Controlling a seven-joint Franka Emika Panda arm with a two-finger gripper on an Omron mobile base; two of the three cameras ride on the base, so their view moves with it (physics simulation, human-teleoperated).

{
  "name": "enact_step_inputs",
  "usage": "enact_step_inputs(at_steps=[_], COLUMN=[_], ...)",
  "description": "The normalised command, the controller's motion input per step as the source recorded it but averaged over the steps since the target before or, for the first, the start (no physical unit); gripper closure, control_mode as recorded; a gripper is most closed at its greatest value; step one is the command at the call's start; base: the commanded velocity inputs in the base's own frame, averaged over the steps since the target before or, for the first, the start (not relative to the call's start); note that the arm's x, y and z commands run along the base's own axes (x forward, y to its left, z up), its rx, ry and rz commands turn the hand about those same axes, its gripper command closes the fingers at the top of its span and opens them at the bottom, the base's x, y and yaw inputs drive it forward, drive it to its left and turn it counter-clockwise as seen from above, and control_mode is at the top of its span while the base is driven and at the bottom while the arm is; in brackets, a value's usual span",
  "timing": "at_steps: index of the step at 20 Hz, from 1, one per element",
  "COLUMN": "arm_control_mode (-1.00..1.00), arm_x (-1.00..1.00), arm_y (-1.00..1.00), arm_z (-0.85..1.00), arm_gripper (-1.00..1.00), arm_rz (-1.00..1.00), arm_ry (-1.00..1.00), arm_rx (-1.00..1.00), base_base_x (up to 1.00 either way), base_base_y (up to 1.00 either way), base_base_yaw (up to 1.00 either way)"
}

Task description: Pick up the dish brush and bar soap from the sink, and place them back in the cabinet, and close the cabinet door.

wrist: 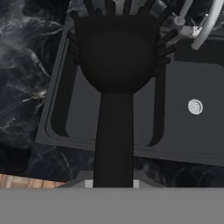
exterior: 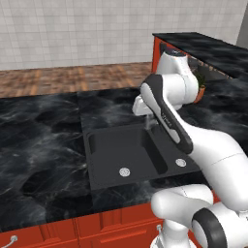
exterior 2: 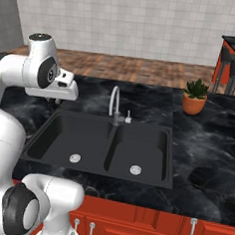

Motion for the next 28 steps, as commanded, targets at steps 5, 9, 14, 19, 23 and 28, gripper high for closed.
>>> enact_step_inputs(at_steps=[5, 9, 14, 19, 23, 28], arm_control_mode=[-1.00, -1.00, -1.00, -1.00, -1.00, -1.00], arm_x=[-0.42, -0.46, -0.46, -0.32, -0.35, -0.20], arm_y=[-0.30, -0.26, -0.27, -0.26, -0.13, 0.00], arm_z=[0.60, 0.36, 0.03, 0.01, 0.00, 0.00], arm_gripper=[1.00, 1.00, 1.00, 1.00, 1.00, 1.00], arm_rz=[0.00, 0.00, 0.00, 0.00, 0.00, 0.00], arm_ry=[-0.01, 0.00, -0.04, -0.04, -0.02, -0.03], arm_rx=[0.00, 0.00, 0.00, 0.00, 0.00, 0.00], base_base_x=[0.00, 0.00, 0.00, 0.00, 0.00, 0.00], base_base_y=[0.00, 0.00, 0.00, 0.00, 0.00, 0.00], base_base_yaw=[0.00, 0.00, 0.00, 0.00, 0.00, 0.00])
